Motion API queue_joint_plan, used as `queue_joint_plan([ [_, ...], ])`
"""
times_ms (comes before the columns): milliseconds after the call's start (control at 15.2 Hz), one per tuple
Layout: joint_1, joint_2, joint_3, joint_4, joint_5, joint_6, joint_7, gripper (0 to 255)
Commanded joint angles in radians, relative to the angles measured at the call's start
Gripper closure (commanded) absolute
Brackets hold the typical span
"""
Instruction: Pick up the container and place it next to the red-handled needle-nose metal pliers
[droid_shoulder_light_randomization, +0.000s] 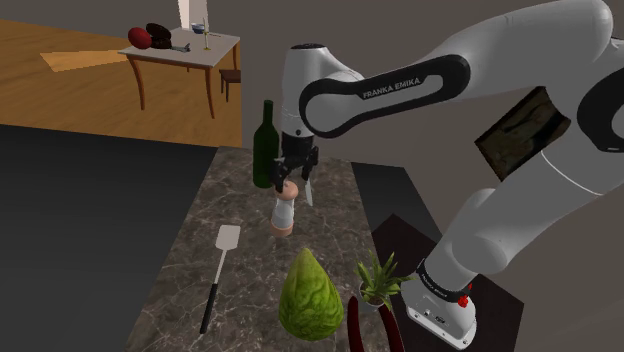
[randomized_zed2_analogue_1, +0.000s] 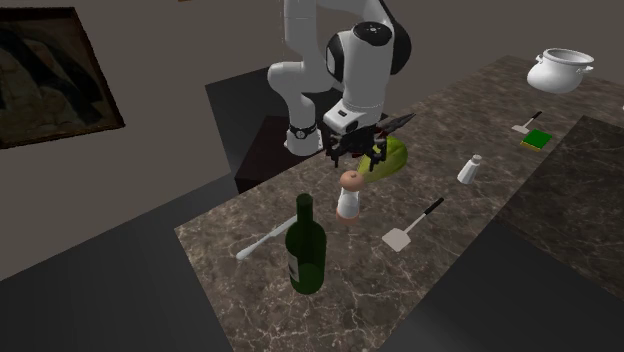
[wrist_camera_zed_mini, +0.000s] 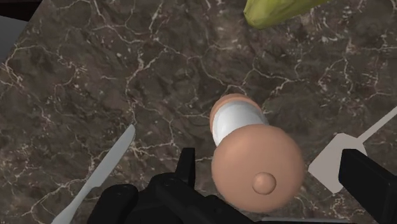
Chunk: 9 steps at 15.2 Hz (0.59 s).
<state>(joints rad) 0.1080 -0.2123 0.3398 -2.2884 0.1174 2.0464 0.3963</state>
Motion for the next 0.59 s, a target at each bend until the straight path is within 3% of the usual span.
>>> queue_joint_plan([
  [0,0.001,0.015,0.004,-0.017,-0.001,0.032,0.004,0],
  [528,0.002,0.041,0.010,-0.056,-0.005,0.097,0.009,0],
])
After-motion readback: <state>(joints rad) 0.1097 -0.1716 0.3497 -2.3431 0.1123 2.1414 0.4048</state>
